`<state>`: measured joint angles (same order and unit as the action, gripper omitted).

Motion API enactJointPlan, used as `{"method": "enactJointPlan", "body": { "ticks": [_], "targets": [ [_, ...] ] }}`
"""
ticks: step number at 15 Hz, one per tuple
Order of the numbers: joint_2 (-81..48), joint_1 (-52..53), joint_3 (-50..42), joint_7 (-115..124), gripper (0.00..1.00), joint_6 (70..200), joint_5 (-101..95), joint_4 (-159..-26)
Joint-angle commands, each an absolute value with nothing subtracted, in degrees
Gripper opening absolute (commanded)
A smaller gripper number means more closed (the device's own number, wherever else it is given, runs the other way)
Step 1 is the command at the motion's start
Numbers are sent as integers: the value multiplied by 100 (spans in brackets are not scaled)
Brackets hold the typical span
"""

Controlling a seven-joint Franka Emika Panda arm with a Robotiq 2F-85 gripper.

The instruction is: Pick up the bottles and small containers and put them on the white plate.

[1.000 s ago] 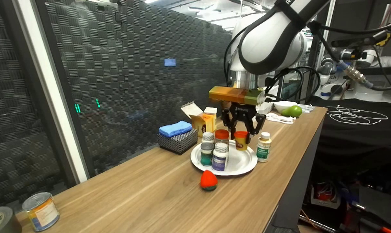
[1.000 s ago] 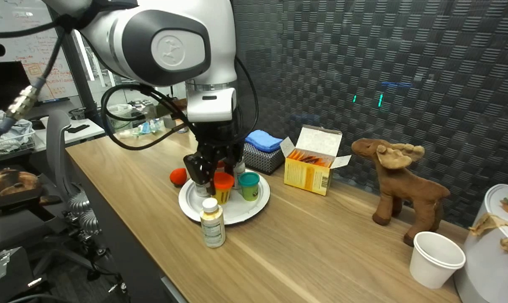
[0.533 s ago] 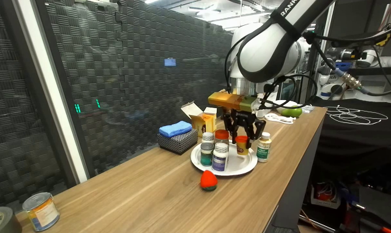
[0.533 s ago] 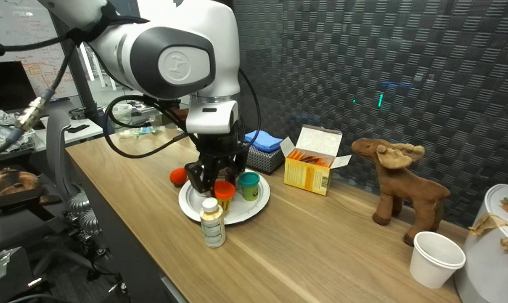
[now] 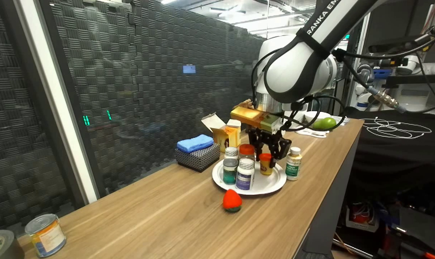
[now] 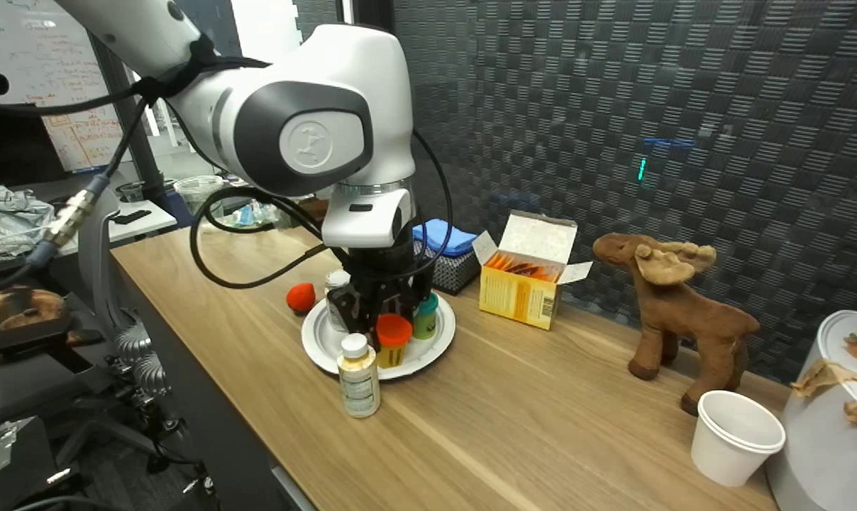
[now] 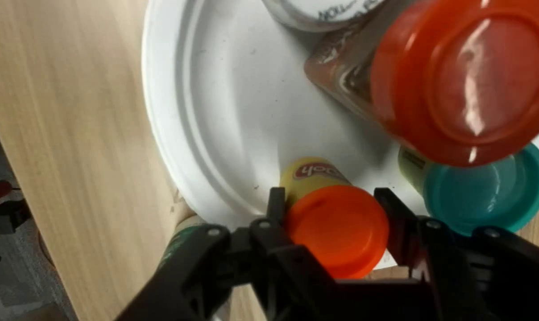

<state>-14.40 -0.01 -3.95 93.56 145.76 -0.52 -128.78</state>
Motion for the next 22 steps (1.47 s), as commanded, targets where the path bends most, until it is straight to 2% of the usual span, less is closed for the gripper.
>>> {"method": "enactJointPlan", "body": {
  "ticks": [1, 7, 8, 9, 10, 12, 17, 22],
  "targets": [
    [-1576, 106, -500, 9577, 27, 14817, 45, -12752],
    [-1425, 143, -496, 9537, 27, 15105, -45, -12881],
    [-1333, 170, -523, 9534, 77, 15108, -130, -12920],
    [-1261, 197, -551, 9562, 78, 15144, -202, -12957],
    [-1141, 233, -600, 9613, 84, 15118, -318, -12996],
    [-892, 323, -707, 9725, 99, 15045, -631, -13065],
    [-148, 325, -744, 10117, 100, 14647, -1662, -13242],
    [652, 133, -409, 9452, 100, 14459, -1516, -13694]
  ]
}}
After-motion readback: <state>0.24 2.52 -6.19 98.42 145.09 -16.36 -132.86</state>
